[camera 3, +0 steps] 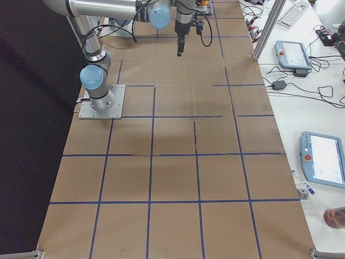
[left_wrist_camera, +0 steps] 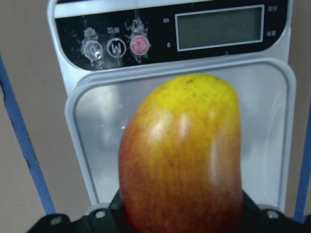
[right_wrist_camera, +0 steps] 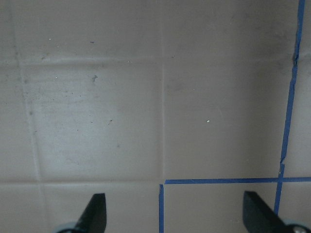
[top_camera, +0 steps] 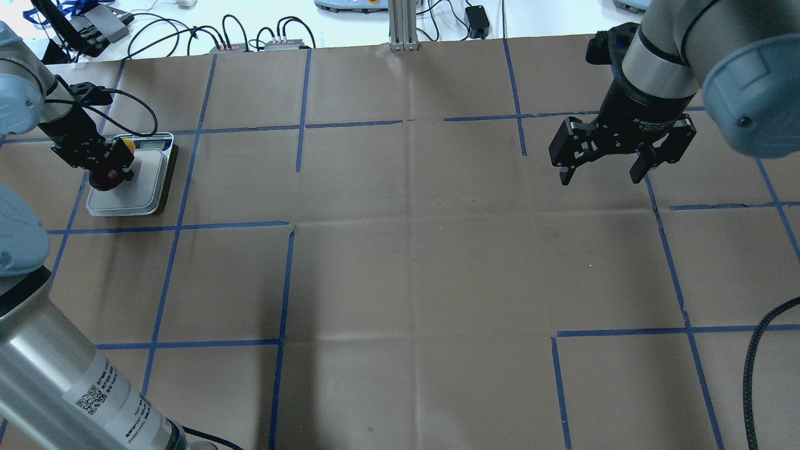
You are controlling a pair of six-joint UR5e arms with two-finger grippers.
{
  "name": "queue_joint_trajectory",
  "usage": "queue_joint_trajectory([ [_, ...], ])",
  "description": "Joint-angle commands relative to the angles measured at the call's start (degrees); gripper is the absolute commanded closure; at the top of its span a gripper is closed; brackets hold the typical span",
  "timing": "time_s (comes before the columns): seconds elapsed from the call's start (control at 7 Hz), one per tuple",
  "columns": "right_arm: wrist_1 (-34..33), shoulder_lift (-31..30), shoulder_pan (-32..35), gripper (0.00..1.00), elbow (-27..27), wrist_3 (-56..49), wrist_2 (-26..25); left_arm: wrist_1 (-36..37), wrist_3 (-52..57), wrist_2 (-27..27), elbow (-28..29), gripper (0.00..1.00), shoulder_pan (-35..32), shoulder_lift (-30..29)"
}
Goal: Weigh mango
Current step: 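Lower the mango onto the scale and open the left gripper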
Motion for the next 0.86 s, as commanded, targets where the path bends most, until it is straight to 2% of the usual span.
queue_joint_trajectory([
  [0.0,0.00,0.00,0.00,0.00,0.00,0.00,0.00,0.06,-0.73,0.00,-0.24,0.38,-0.18,0.20],
  [0.14,0.00,0.00,0.00,0.00,0.00,0.00,0.00,0.06,-0.82,-0.17,-1.12,0.16,-0.18,0.47],
  [0.43,0.00,0.00,0.00,0.00,0.00,0.00,0.00,-0.03,-1.35,-0.18,-2.09,0.05,-0.18,1.78],
  [0.57,0.00,0.00,0.00,0.00,0.00,0.00,0.00,-0.03,-1.26,-0.18,-1.74,0.01,-0.18,2.14],
  [0.71,0.00,0.00,0.00,0.00,0.00,0.00,0.00,-0.03,-1.52,0.00,-2.09,0.01,-0.18,5.10],
])
